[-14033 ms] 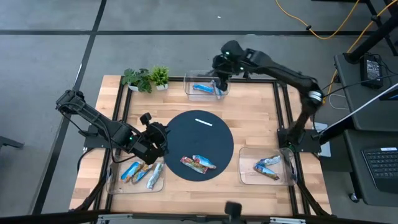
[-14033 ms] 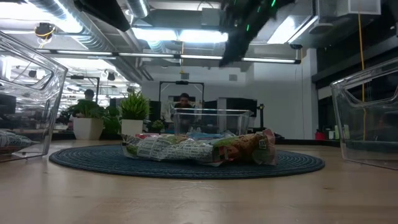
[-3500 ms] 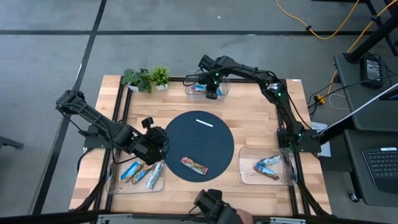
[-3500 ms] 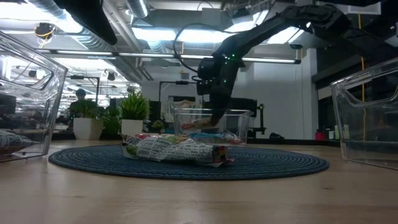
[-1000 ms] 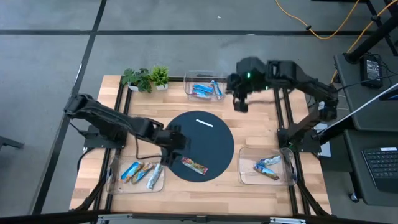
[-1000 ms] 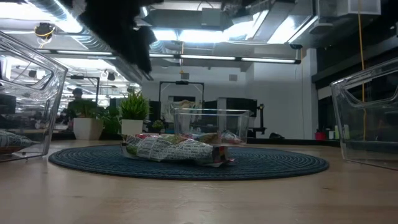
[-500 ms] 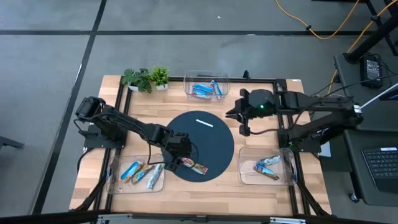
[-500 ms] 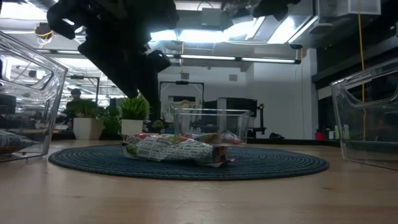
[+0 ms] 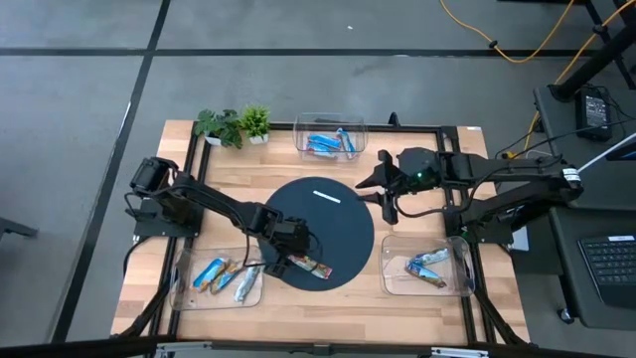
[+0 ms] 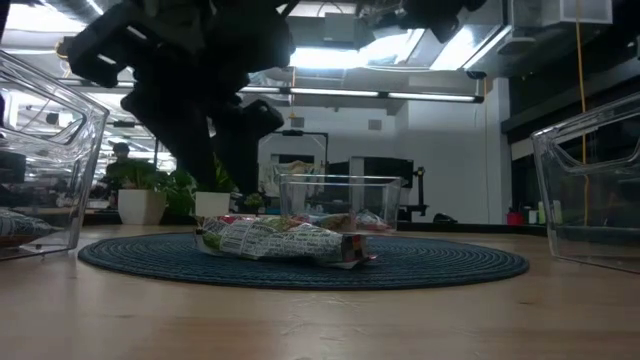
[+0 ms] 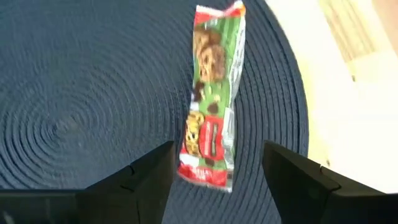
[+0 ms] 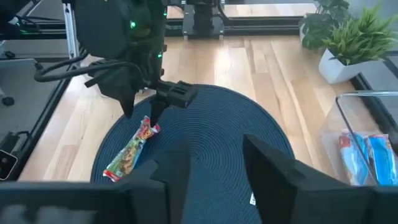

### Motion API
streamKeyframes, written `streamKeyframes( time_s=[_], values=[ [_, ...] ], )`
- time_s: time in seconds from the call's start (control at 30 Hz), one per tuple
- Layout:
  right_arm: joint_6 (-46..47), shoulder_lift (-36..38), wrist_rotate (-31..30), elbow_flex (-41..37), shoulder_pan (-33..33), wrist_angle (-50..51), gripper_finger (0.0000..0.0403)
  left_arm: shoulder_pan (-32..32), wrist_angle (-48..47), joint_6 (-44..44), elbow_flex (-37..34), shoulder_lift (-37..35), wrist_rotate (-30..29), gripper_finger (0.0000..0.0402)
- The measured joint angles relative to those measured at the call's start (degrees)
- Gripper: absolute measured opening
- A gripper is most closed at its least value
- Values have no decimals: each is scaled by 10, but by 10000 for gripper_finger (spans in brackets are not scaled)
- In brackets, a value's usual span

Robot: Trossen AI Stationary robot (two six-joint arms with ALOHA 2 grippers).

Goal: Pick and place Granola Bars by type
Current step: Put the red granola bar into the top transparent bin

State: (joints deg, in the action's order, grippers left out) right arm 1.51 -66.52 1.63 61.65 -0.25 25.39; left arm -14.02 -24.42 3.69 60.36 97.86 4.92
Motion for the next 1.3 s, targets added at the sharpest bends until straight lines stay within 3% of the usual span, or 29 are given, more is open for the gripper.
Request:
streamKeyframes(
  time_s=[0.2, 0.6, 1.13, 1.3],
  values=[
    [-2, 0, 0, 0, 0, 0, 185, 0, 12, 11, 1, 21, -8, 231],
    [-20, 0, 0, 0, 0, 1, 189, 18, 6, 3, 0, 66, -3, 219],
    [-18, 0, -5, 0, 0, 2, 189, 22, 4, -29, 0, 64, 13, 50],
    [-19, 0, -5, 0, 0, 2, 189, 28, -39, -26, 9, 34, 6, 9]
  ],
)
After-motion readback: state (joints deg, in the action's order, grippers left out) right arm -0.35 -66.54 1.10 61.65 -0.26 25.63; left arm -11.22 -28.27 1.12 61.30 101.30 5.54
